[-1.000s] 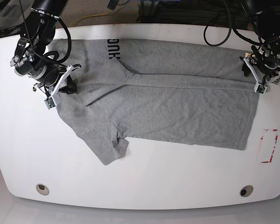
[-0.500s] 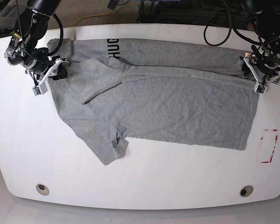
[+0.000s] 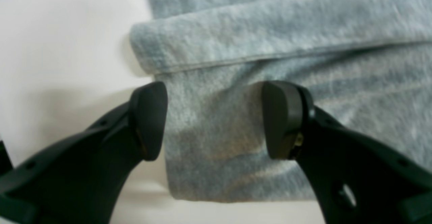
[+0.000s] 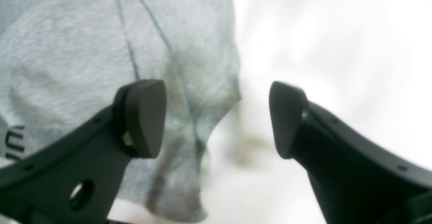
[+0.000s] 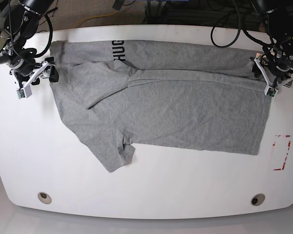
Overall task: Fold the T-shirt properly
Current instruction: 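Pinch the shirt edge with both grippers and tug it taut, then move both grippers down to grasp the shirt hem corners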
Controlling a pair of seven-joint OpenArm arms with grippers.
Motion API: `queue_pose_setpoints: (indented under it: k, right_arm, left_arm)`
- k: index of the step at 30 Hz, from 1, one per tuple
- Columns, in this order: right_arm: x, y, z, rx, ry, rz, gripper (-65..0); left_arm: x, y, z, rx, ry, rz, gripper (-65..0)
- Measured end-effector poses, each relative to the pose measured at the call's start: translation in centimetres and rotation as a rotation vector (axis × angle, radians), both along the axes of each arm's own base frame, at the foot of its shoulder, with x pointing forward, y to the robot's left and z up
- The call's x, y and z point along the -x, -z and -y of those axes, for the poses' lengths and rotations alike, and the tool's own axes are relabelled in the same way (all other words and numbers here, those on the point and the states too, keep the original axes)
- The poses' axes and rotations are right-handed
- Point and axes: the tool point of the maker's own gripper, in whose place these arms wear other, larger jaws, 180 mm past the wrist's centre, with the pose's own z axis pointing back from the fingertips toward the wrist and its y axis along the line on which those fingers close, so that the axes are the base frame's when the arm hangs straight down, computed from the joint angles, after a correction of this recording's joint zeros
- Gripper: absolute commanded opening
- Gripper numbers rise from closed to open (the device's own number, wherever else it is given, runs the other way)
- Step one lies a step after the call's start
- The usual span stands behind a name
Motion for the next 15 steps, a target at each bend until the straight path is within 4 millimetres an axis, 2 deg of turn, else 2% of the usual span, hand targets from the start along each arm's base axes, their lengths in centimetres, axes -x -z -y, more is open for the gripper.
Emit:
queue_pose_setpoints:
  k: [3,9,12,15]
  right_arm:
    - [0.5,0.5,-2.9,-0.025,-0.064,-0.02,-19.2]
    - [1.5,-0.2,-10.2,-0.134,-0.232,0.01,-19.2]
    - [1.6,-0.4,-12.2,-0.146,-0.292,0.012,-19.2]
    - [0.1,-1.3,-13.2,-0.16,-0.309,0.057,-19.2]
  left_arm:
    - [-1.4,-1.8,1.0,0.024,0.025,0.081,-24.2]
    - [-1.2,-1.6,0.8,0.015,0.024,0.064,-24.2]
    - [-1.1,-1.4,0.9,0.022,0.024,0.062,-24.2]
    - [-0.7,-0.7,0.7,0.029,0.015,0.041,-24.2]
